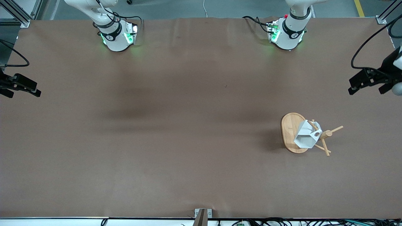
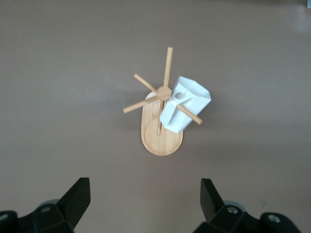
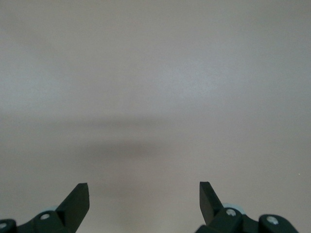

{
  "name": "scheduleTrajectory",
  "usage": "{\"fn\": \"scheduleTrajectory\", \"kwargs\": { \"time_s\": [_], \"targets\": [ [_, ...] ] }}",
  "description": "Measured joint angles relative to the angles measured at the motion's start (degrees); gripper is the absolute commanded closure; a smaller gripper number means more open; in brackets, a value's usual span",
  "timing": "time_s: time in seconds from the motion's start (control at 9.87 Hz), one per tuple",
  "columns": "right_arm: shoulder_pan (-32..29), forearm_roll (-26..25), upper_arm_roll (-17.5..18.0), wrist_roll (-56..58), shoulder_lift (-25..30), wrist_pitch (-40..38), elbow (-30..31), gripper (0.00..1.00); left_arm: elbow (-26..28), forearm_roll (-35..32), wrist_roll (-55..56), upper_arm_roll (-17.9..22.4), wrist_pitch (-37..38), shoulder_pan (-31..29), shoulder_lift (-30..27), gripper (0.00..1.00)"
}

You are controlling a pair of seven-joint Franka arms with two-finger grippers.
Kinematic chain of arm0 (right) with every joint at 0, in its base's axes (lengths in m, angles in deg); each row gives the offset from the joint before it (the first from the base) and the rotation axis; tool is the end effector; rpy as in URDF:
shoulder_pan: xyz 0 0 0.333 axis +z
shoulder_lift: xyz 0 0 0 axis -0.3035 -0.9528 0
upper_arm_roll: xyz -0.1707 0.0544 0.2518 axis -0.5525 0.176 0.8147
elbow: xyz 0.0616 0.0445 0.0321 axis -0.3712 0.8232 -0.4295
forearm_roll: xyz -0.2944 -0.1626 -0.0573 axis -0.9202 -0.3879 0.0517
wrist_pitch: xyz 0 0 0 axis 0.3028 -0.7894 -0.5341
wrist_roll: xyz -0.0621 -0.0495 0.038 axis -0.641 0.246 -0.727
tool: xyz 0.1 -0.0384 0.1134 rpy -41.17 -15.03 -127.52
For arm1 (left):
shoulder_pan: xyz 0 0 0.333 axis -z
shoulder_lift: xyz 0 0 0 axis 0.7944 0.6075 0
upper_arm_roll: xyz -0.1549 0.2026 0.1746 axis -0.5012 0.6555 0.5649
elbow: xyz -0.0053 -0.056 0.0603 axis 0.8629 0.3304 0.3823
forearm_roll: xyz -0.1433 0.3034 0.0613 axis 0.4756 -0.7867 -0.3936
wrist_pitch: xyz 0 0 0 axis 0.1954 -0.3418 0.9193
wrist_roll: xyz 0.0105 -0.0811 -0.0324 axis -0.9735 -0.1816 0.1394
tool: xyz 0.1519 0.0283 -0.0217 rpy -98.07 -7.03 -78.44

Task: Hang cup on rack

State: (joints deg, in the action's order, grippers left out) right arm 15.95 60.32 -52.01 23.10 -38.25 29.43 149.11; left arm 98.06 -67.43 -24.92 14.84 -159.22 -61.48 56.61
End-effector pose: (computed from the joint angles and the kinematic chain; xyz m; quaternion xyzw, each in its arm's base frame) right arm 0.5197 -0.0463 0.5623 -0.9997 -0.0032 -0.0152 0.0186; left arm 0.5128 -0.0297 0.5945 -0.9991 -0.0015 -0.0415 0.0079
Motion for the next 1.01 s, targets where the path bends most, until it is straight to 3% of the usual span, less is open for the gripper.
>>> {"fn": "scheduleTrajectory", "kwargs": {
  "time_s": [0.51,1.01],
  "targets": [
    [-0.47,0.0,-0.06,1.11,-0.01,-0.01,0.0,0.0,7.32,0.07,-0.61,1.28,2.3,3.7,-7.46,0.0],
    [-0.5,0.0,-0.06,1.15,-0.01,-0.01,0.0,0.0,8.47,0.13,-0.73,2.75,1.59,5.77,-7.95,0.0]
  ]
}}
